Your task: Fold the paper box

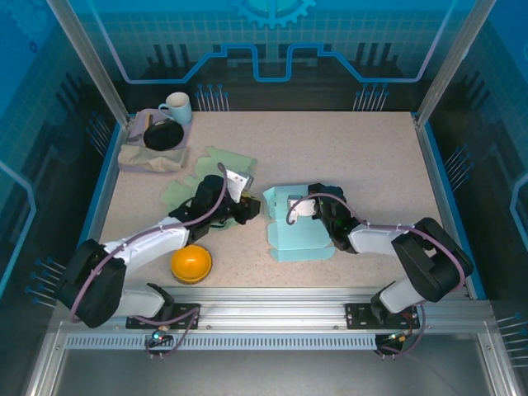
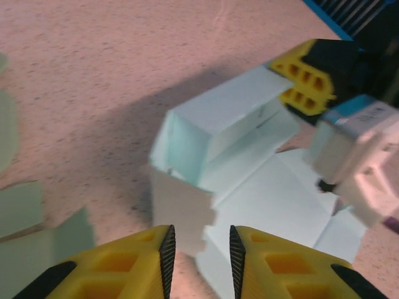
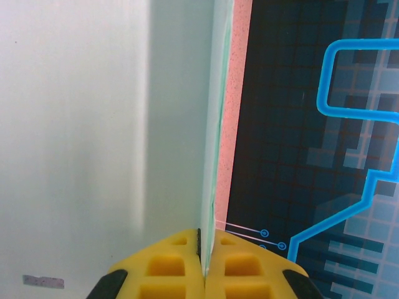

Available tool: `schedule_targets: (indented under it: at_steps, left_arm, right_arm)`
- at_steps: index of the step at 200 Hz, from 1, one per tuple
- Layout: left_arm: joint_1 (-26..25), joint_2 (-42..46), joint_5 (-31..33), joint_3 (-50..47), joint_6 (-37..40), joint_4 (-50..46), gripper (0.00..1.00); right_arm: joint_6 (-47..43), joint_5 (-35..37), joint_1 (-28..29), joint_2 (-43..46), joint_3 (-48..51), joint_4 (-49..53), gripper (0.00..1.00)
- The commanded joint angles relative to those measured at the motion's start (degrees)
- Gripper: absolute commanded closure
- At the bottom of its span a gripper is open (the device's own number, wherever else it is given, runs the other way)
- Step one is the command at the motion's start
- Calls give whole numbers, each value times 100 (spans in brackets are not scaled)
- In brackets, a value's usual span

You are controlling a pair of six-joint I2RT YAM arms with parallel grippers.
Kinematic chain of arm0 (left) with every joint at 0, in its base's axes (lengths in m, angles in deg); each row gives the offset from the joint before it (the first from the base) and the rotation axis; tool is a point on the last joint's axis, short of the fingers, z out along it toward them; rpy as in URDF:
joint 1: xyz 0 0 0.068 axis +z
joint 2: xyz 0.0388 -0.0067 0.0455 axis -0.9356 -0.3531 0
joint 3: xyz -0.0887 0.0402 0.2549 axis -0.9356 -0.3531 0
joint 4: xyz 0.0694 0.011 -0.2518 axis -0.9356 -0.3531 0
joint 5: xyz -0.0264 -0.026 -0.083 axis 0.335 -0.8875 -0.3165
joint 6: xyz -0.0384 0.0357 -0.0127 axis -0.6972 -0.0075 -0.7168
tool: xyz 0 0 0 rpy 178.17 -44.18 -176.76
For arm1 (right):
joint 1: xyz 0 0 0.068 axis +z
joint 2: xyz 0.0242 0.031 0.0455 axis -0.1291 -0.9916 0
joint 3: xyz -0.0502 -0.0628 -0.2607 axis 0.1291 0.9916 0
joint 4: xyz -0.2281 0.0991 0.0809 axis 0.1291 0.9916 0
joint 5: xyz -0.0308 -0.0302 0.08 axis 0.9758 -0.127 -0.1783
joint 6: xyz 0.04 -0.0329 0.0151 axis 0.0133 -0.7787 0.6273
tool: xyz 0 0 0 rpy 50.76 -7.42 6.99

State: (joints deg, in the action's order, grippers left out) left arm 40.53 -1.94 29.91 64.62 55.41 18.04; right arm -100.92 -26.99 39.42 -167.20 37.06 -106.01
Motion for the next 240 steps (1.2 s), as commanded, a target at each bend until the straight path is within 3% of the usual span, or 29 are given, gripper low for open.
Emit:
schedule_targets:
  at_steps: [1, 129, 193, 240]
  left_arm:
    - [263, -463, -117, 83, -237, -286, 69]
    - [143, -1892, -1620, 999, 268, 231, 65]
    - [-138, -2062, -1412, 1127, 354, 147, 61]
    - [-165, -2254, -732, 1388, 282, -93, 52]
  right_arm:
    - [-164, 37, 66, -86, 135, -191, 100]
    - [-108, 63, 41, -146, 199, -279, 100]
    - [-85, 75, 27, -169, 168, -228, 100]
    - [-60, 75, 29, -154, 161, -199, 100]
